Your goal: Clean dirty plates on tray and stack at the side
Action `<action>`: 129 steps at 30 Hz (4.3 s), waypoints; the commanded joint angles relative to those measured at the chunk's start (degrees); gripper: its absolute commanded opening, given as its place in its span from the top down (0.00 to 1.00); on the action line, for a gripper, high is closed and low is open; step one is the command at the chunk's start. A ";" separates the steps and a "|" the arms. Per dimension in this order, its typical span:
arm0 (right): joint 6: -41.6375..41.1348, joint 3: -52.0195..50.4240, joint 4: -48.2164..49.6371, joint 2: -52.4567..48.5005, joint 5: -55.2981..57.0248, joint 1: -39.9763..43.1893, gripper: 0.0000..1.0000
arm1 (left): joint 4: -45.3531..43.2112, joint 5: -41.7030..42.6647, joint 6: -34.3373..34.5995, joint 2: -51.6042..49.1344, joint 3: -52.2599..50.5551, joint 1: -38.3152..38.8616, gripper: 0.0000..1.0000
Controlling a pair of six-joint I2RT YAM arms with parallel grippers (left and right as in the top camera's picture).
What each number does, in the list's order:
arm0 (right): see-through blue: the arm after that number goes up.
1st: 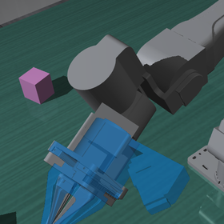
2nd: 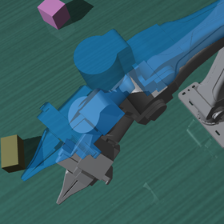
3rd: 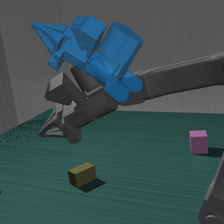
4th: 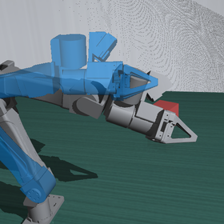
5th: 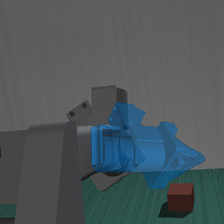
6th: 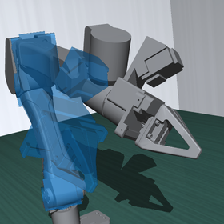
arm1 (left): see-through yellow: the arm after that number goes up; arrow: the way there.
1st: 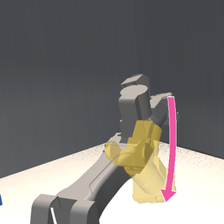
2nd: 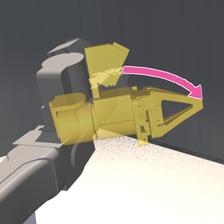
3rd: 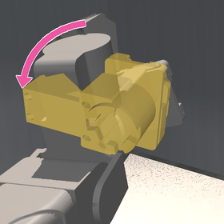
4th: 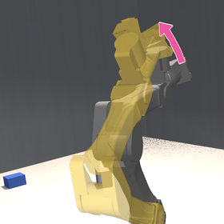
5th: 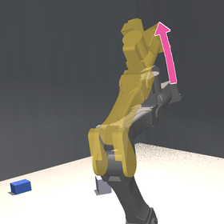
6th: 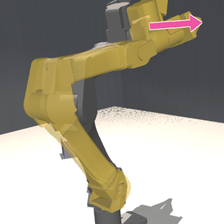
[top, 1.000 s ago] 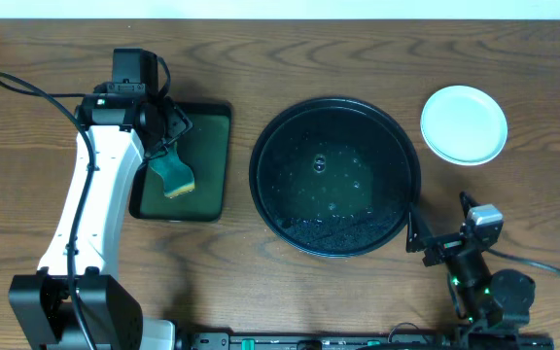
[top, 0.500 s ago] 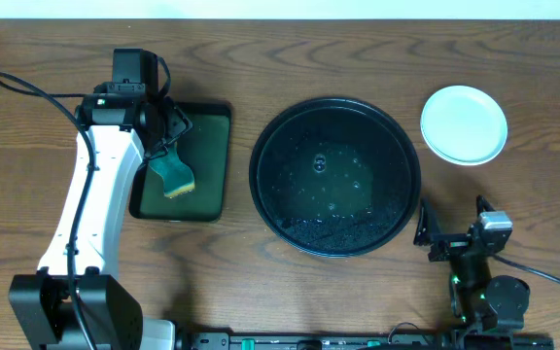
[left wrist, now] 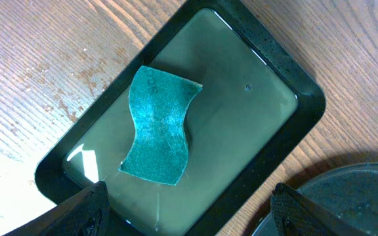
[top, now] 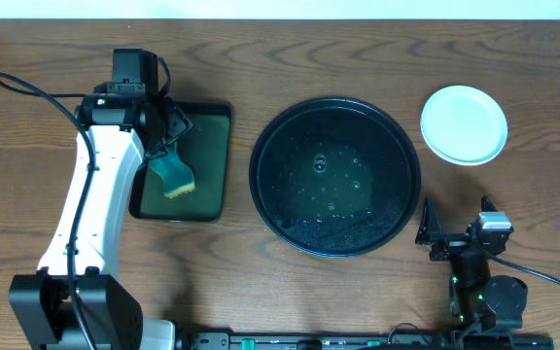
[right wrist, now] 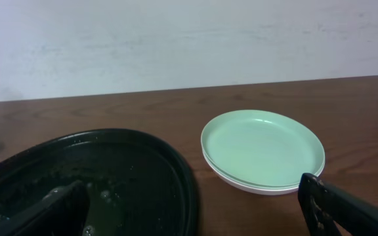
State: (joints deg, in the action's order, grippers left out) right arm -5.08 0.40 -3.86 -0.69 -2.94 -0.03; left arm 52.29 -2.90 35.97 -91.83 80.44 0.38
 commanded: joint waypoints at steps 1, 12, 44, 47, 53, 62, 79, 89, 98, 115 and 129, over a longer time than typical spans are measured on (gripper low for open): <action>1.09 -0.09 -0.28 0.42 0.76 -0.81 0.01 | 0.15 -0.09 -0.35 -0.35 0.42 -0.11 0.21; 1.09 -0.09 -0.28 0.42 0.76 -0.81 0.01 | 0.15 -0.09 -0.35 -0.35 0.42 -0.11 0.21; 1.09 -0.09 -0.31 0.42 0.76 -0.81 0.01 | -32.94 9.33 -37.88 58.90 -54.25 0.28 0.21; 1.09 -0.09 -0.28 0.42 0.76 -0.81 0.01 | -34.91 9.33 -37.88 65.35 -59.10 0.28 0.21; 1.09 -0.09 -0.28 0.42 0.76 -0.81 0.01 | -38.77 9.33 -37.88 75.36 -66.53 0.28 0.21; 1.09 -0.09 -0.28 0.42 0.76 -0.81 0.01 | -54.66 9.33 -37.88 84.04 -77.13 0.28 0.21; 1.09 -0.09 -0.28 0.42 0.76 -0.81 0.01 | -58.10 9.33 -37.92 91.76 -80.21 0.28 0.21; 1.09 -0.09 -0.28 0.42 0.76 -0.81 0.01 | -48.65 9.07 -39.87 91.73 -80.21 0.28 0.21; 1.09 -0.09 -0.28 0.42 0.76 -0.81 0.01 | -48.68 9.09 -39.85 91.71 -80.21 0.28 0.21; 1.09 -0.09 -0.28 0.42 0.76 -0.81 0.01 | -48.68 9.09 -39.85 91.60 -80.21 0.28 0.21; 1.09 -0.09 -0.28 0.42 0.76 -0.81 0.01 | -48.68 9.09 -39.85 91.60 -80.21 0.28 0.21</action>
State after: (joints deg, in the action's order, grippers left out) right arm -4.91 0.40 -3.92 -0.67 -2.61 -0.03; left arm 0.91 5.41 -3.07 -0.60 0.62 0.64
